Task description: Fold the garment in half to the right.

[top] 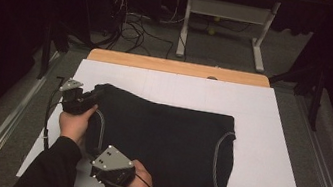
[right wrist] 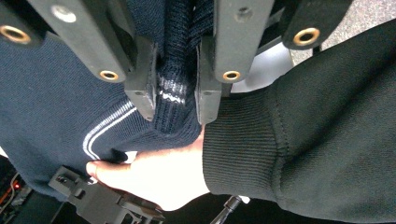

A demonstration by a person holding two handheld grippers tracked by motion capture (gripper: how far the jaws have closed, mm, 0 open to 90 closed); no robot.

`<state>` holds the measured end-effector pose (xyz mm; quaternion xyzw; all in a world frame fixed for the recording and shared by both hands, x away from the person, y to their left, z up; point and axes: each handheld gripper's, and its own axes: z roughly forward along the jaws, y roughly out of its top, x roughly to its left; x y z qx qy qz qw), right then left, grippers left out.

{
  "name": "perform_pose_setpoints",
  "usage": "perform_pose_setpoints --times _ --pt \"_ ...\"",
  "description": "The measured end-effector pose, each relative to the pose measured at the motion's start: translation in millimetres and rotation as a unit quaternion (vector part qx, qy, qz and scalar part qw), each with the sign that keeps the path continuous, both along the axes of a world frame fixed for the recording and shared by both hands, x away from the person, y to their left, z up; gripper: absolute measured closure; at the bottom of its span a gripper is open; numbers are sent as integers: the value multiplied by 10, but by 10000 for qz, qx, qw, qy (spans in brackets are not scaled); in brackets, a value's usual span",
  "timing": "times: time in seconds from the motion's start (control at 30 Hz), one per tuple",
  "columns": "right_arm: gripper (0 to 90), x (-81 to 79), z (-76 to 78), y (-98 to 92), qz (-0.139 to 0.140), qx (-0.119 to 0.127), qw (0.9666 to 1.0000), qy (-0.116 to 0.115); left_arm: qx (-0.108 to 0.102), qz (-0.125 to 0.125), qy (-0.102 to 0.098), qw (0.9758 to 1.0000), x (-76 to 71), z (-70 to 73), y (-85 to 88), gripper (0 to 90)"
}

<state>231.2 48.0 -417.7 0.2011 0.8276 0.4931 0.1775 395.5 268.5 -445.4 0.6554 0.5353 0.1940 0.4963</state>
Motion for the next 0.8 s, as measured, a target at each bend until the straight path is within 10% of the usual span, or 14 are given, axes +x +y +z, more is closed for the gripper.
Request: perform_pose_setpoints --times 0.5,0.8 --pt "746 3 38 391 369 83 9993 -29 28 385 119 9992 -158 12 497 755" --pt "746 -1 47 351 363 60 9993 -105 146 408 178 9989 -190 60 455 755"
